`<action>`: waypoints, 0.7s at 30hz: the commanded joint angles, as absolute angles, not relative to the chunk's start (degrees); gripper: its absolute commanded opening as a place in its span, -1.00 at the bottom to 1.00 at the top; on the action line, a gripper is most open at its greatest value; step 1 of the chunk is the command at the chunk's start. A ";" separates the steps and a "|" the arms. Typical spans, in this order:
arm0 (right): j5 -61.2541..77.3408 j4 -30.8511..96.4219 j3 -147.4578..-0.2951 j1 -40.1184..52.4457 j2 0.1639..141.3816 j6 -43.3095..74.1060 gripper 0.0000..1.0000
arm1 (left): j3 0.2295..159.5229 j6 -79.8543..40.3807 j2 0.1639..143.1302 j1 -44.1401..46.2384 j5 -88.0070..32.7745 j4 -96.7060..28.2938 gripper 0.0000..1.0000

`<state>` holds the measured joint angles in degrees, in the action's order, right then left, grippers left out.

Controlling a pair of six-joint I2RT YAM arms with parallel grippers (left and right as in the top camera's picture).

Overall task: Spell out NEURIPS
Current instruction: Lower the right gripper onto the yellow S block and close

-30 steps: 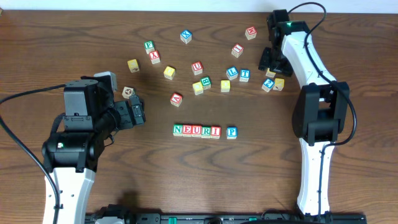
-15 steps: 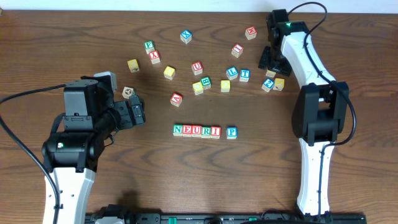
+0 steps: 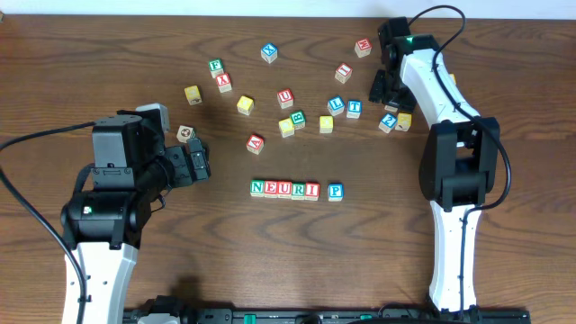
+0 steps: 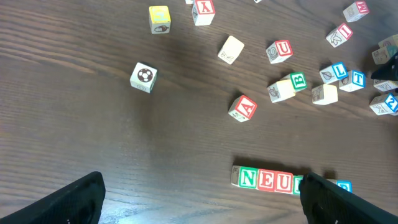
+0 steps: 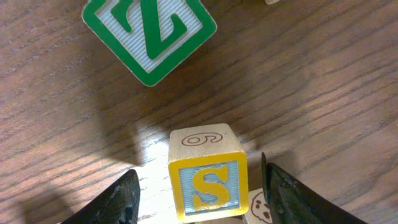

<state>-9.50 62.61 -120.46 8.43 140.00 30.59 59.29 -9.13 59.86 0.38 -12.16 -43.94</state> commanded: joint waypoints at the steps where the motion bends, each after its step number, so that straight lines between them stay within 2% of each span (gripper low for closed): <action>1: -10.41 62.37 -120.22 8.67 139.90 31.24 0.05 | 60.88 -8.60 59.86 0.05 -12.86 -44.12 0.96; 21: -11.92 62.15 -120.22 8.21 139.90 31.22 -0.49 | 60.88 -8.60 59.86 0.05 -12.86 -44.12 0.96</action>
<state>-10.52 62.26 -120.44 8.38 140.00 31.03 59.29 -9.13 59.86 0.38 -12.16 -43.94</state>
